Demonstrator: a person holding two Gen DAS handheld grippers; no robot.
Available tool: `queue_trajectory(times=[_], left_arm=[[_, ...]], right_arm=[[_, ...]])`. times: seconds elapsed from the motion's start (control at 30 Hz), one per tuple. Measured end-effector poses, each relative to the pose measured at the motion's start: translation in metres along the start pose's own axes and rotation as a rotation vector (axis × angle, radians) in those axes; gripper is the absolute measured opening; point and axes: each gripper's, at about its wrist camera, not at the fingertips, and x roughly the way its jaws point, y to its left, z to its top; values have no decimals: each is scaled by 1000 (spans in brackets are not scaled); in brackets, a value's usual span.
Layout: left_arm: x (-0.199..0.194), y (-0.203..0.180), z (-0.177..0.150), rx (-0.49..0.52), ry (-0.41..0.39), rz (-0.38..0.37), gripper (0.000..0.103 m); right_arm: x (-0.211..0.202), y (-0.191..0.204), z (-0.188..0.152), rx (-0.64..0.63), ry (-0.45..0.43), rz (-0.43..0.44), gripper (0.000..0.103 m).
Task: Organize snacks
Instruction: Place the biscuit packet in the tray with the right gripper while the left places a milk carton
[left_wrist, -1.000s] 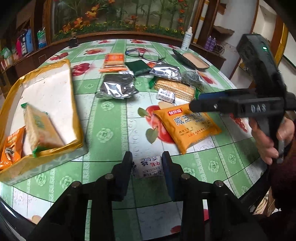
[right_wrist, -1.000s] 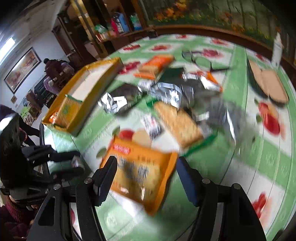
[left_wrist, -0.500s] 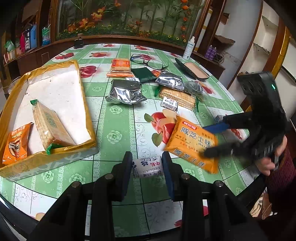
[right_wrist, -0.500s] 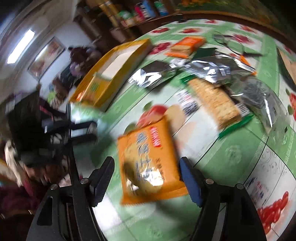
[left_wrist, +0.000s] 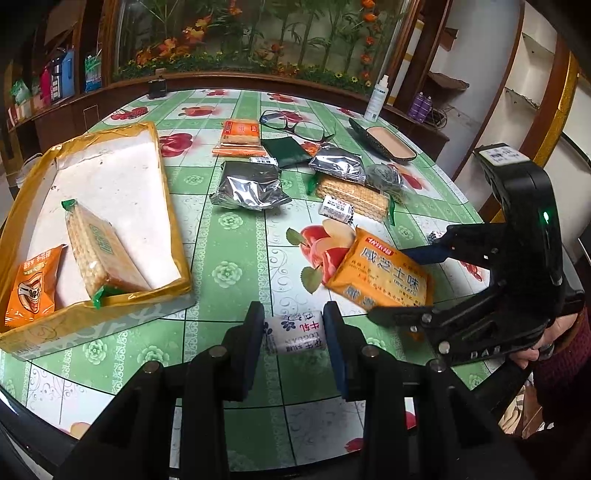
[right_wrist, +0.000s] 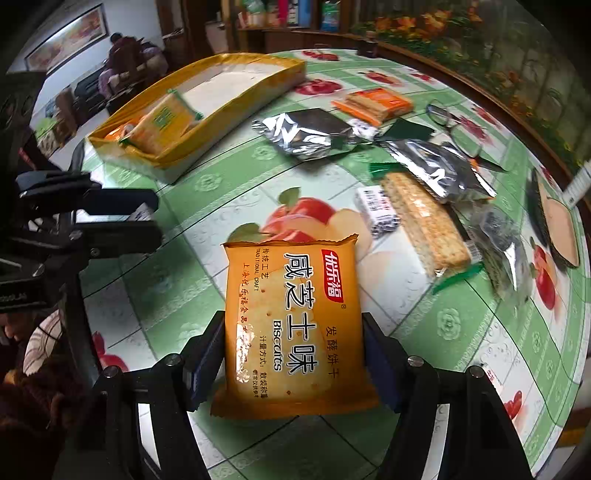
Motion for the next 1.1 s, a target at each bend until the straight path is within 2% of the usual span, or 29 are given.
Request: queue_trajectory(times=[0.1,0.27,0.43,0.63,0.87,1.1], left_arm=[[-2,1,1,-6,-11,-1,32],[-15,7,10,-25,-46,-5,32],[-36,22,23,-44,-100,13,32],[-52,60,40,-93,-138,57,32],[-57,125,74,-159,-147,142,32],[-31,193,117,-221,-90,248,32]], right_arm=[[-5,-9,1,55,-21,17,74],[-16,-19,16,153,-108,98,74],[-19,-17,41,190,-155,143,74],[-15,-3,82,189,-163,189,74],[-6,16,152,184,-168,225,74],[38,24,236,240,-130,262,74]])
